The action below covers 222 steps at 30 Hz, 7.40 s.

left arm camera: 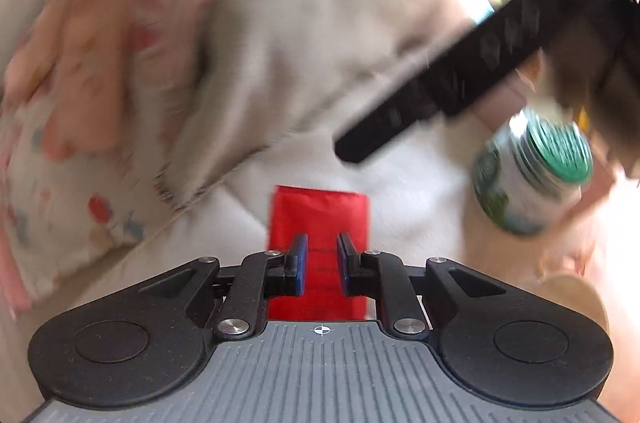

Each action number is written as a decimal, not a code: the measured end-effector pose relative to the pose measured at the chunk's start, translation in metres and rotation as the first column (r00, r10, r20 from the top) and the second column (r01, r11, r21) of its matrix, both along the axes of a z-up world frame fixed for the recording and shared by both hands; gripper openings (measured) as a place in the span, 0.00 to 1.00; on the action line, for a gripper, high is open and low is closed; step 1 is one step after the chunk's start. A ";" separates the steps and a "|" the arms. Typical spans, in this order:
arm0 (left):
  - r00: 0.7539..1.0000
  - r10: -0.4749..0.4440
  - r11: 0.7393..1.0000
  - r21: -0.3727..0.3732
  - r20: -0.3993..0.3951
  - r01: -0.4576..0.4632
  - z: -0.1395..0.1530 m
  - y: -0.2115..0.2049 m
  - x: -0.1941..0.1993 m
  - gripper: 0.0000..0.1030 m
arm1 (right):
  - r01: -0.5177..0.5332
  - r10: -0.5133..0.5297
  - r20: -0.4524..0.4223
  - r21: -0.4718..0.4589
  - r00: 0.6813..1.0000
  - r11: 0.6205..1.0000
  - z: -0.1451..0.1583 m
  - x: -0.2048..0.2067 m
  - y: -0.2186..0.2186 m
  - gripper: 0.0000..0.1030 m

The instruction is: Organize soft objects

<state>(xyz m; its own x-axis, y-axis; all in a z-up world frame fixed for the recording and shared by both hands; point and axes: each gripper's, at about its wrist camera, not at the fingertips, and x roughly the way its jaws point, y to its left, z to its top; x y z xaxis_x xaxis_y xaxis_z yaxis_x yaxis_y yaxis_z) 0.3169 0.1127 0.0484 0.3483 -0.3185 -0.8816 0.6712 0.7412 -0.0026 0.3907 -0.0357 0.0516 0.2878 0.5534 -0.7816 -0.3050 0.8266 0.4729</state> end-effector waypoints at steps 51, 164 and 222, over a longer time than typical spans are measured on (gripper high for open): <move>0.981 0.176 0.981 0.094 -0.084 -0.168 -0.026 -0.013 0.028 0.82 | -0.113 0.152 0.218 -0.184 0.964 0.976 -0.050 -0.262 -0.092 0.82; 0.943 0.266 0.714 -0.616 -0.200 -0.332 0.020 -0.041 -0.187 0.15 | -0.296 0.415 0.294 -0.373 0.861 0.879 0.113 -0.075 -0.018 0.77; 0.860 0.474 0.769 -0.564 0.190 -0.299 0.068 -0.139 -0.224 0.18 | -0.071 0.286 0.550 -0.379 0.785 0.923 0.203 -0.212 -0.098 0.78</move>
<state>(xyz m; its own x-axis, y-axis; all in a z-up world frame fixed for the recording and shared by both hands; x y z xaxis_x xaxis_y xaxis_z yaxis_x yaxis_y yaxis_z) 0.0927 -0.0263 0.1162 0.7594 -0.4580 -0.4621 0.3567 0.8871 -0.2929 0.1782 -0.1340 0.2545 0.6680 0.3906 -0.6334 -0.5889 0.7978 -0.1291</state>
